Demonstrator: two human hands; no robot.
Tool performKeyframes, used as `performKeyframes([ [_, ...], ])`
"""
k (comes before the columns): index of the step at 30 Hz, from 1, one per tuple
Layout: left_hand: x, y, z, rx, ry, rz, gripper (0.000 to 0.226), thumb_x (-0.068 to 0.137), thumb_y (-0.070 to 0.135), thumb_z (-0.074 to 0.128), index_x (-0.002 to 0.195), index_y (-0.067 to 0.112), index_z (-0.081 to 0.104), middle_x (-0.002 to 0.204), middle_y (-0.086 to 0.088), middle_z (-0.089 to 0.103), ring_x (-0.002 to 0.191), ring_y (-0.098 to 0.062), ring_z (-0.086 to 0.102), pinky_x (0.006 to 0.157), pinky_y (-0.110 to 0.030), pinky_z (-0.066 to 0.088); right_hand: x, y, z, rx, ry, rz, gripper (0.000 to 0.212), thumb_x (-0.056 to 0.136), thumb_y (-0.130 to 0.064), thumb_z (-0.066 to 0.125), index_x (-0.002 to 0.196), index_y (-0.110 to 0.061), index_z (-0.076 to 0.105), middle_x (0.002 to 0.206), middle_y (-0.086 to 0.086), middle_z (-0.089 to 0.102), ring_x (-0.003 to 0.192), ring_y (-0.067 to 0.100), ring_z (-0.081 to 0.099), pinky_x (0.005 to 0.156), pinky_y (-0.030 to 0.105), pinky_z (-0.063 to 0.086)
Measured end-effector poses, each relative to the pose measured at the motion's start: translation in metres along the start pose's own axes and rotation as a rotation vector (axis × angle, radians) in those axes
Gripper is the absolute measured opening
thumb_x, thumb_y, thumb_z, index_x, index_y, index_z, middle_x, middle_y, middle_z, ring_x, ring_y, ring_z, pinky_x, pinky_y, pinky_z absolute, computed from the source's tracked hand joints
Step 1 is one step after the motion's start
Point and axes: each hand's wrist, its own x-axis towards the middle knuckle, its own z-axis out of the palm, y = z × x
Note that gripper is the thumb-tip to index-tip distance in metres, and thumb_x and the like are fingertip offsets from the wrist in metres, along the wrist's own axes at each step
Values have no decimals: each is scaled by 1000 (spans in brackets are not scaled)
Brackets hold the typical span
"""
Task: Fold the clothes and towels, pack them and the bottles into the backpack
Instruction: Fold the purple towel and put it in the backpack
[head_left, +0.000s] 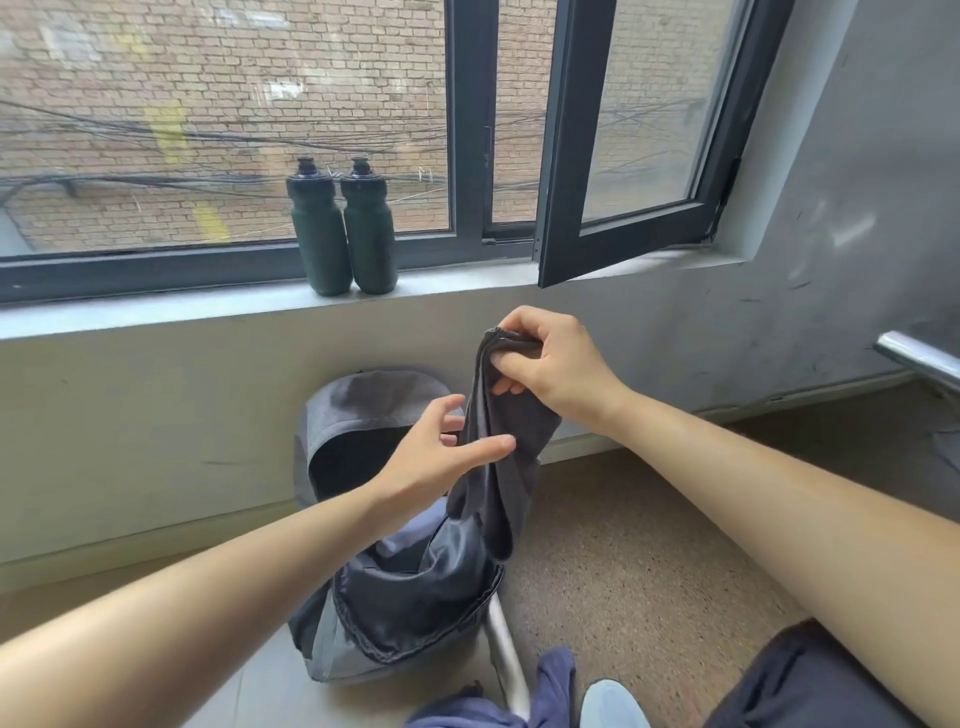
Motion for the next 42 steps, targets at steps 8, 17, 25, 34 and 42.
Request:
performKeyframes([
  [8, 7, -9, -10, 210, 30, 103, 30, 77, 47, 74, 98, 25, 73, 93, 5, 79, 94, -18, 74, 87, -52, 59, 3, -11, 4, 73, 2, 6, 7, 91, -4, 70, 94, 0, 65, 74, 5, 68, 55, 23, 70, 55, 24, 52],
  [17, -3, -2, -31, 55, -188, -22, 18, 92, 18, 77, 100, 3, 79, 98, -12, 80, 96, -29, 77, 89, -40, 60, 8, 7, -6, 185, 51, 144, 10, 93, -3, 67, 102, 1, 66, 79, 6, 68, 53, 15, 69, 49, 20, 47],
  [25, -10, 9, -42, -391, -160, -192, 23, 91, 19, 70, 107, 2, 74, 105, -18, 77, 90, -25, 76, 73, -32, 62, 2, 33, -7, 32, -144, 359, 60, 93, -14, 72, 148, -15, 46, 140, 6, 54, 105, 25, 68, 84, 38, 58],
  [34, -8, 11, -53, -654, -75, -127, 28, 89, 18, 66, 110, 1, 74, 110, -19, 76, 94, -26, 76, 75, -32, 62, -19, 44, -7, 151, -653, 766, 84, 92, -79, 30, 123, -14, 71, 125, 7, 72, 120, 28, 63, 106, 45, 45],
  [42, -7, 15, -59, -599, -47, -83, 31, 94, 16, 67, 123, 3, 71, 119, -19, 74, 99, -28, 74, 82, -35, 62, -16, 31, 14, 552, -309, 556, 28, 97, -26, 65, 122, -13, 69, 115, 1, 74, 104, 19, 68, 93, 33, 50],
])
